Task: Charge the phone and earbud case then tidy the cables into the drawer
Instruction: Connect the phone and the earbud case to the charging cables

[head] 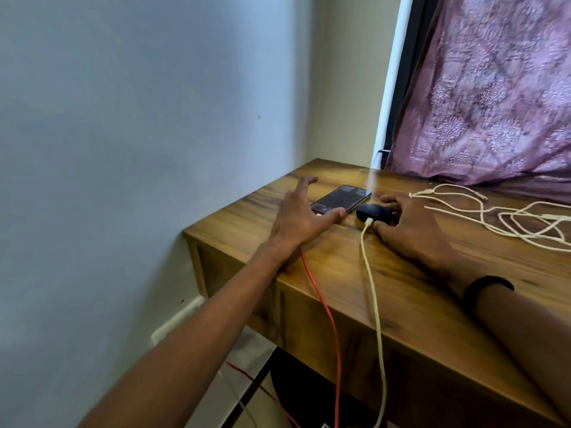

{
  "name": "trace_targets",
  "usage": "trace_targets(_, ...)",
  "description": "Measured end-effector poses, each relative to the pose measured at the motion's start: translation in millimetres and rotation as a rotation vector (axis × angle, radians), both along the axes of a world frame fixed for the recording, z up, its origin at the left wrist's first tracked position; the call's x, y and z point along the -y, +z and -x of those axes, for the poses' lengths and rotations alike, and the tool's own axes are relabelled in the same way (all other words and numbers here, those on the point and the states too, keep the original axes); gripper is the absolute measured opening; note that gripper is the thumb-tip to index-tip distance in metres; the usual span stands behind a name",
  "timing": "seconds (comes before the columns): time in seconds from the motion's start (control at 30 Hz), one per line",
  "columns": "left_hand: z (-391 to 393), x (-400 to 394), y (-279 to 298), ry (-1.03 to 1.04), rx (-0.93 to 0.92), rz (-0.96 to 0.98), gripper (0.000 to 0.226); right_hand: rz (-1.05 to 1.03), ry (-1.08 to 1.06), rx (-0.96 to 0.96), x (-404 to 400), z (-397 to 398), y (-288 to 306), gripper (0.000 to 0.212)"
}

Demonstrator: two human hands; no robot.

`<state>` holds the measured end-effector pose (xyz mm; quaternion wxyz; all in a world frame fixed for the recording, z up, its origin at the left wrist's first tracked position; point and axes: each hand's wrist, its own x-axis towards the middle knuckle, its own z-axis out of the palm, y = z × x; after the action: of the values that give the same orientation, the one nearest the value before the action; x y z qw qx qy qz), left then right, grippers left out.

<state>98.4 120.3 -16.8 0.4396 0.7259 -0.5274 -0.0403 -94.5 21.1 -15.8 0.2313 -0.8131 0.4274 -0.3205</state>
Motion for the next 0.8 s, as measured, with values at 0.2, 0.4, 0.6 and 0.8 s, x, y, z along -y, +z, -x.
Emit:
trace_targets(0.2,22,-132,-26,0.393,-0.275,0.707,0.01,0.115,0.074,-0.092,-20,11,7,0.049)
trace_targets(0.4,9,-229,-198,0.989,-0.899,0.468,0.036,0.146,0.112,-0.137,-26,6,5,0.051)
trace_targets(0.6,6,-225,-261,0.806,-1.228,0.155,0.051,0.098,0.057,-0.19,-22,2,3,0.06)
trace_targets(0.8,6,-211,-254,0.602,-1.25,0.231,0.036,0.084,0.068,-0.223,-18,0,2,0.058)
